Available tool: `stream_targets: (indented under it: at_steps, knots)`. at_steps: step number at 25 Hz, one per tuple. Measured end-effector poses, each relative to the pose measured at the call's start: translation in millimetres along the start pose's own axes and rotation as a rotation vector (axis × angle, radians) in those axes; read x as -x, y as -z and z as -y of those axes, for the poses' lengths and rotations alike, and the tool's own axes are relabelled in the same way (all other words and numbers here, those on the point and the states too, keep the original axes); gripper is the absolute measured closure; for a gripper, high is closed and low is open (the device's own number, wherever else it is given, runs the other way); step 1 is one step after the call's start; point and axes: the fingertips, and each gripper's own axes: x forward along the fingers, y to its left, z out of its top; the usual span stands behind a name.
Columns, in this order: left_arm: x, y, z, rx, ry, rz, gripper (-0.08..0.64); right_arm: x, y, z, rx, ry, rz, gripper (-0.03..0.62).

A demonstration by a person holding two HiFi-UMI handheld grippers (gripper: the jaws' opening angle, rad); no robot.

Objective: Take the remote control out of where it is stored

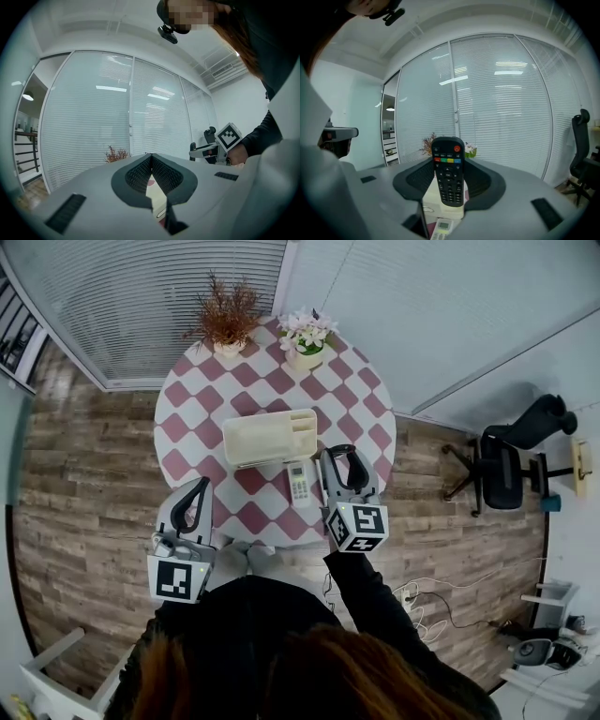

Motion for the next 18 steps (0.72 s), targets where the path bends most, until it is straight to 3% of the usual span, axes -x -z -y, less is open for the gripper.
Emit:
stream_targets:
  at_steps: [18]
  knots:
    - [4.8,-0.8,4.9,-0.004,-0.004,-0.001,0.554,21.0,55.4,-51.6,-0.015,-0.124,-0.132,0.388]
